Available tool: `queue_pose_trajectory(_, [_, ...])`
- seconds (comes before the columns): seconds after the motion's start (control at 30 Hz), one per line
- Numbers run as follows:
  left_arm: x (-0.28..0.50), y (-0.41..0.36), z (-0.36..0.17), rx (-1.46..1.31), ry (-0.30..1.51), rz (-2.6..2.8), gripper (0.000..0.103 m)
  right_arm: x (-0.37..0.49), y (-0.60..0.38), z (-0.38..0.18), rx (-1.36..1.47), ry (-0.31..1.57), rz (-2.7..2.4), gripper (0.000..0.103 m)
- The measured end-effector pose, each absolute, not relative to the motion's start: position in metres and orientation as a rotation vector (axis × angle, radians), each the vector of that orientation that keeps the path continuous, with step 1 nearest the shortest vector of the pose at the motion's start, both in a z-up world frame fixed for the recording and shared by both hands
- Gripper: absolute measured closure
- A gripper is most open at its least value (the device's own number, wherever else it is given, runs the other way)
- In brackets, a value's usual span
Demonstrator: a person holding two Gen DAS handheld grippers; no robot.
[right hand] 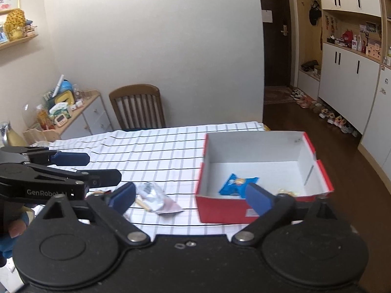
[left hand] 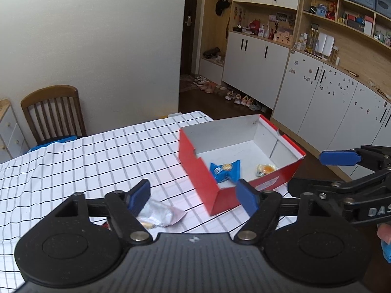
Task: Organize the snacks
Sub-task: 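Lift both tools out of the box and move back to the snack pile, then grasp the small wrapped sweet with the right tool while the left tool grasps the yellow candy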
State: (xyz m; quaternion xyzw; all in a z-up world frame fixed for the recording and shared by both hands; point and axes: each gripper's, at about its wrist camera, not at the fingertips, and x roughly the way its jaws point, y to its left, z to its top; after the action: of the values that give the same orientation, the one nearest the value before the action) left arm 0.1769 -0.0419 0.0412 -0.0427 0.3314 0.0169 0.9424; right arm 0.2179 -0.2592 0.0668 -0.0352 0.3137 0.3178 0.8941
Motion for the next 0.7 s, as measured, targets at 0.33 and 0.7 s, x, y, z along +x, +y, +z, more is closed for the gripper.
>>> queue_pose_trajectory(0.33, [0.134, 0.003, 0.021, -0.128, 0.686, 0.081, 0.018, 0.175, -0.226, 0.046, -0.087, 0.627, 0.679, 0.000])
queue_pose_trajectory(0.7, [0.099, 0.019, -0.031, -0.151, 0.722, 0.107, 0.018, 0.172, -0.208, 0.003, -0.079, 0.776, 0.608, 0.000])
